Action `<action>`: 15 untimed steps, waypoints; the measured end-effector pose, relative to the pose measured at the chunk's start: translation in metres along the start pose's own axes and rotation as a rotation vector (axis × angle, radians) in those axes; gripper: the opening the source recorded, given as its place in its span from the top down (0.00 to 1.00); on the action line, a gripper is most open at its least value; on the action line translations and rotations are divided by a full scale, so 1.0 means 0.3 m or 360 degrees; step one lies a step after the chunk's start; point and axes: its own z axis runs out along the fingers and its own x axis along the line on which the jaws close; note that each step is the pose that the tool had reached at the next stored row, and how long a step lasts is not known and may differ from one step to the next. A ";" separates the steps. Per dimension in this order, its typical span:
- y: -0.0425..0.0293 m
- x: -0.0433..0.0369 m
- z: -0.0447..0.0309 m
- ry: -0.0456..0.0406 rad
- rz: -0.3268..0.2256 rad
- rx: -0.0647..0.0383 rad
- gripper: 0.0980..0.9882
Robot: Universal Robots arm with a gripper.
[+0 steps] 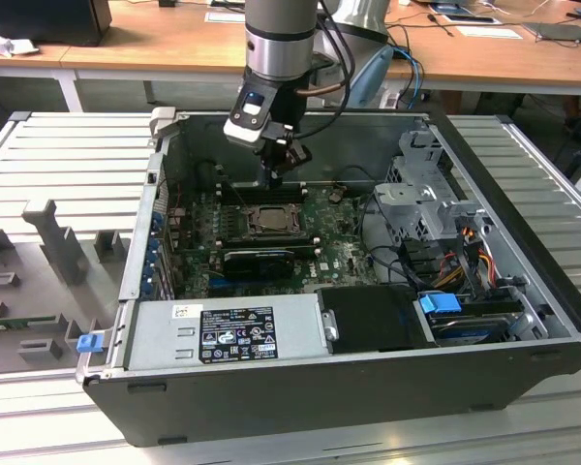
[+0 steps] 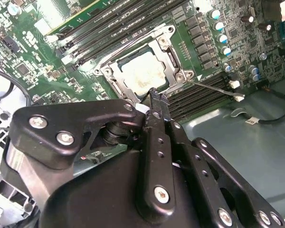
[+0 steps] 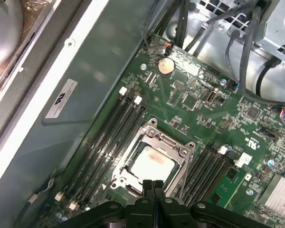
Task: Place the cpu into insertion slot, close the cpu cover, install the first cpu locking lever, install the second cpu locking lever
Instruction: 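Install the first cpu locking lever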
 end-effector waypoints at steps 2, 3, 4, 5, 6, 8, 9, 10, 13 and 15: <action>0.000 0.000 0.000 0.0001 -0.0040 0.0001 0.99; 0.000 0.000 0.000 0.0001 -0.0055 0.0001 0.99; 0.000 0.000 0.000 0.0001 -0.0075 0.0001 0.99; 0.000 0.000 0.000 0.0002 -0.0109 0.0002 0.99; 0.000 0.000 0.000 0.0002 -0.0125 0.0002 0.99; 0.000 0.000 0.000 0.0003 -0.0158 0.0003 0.99; 0.000 0.000 0.000 0.0003 -0.0174 0.0003 0.99; 0.000 0.000 0.000 0.0003 -0.0187 0.0003 0.99; 0.000 0.000 0.000 0.0004 -0.0251 0.0004 0.99; 0.000 0.000 0.000 0.0005 -0.0289 0.0005 0.99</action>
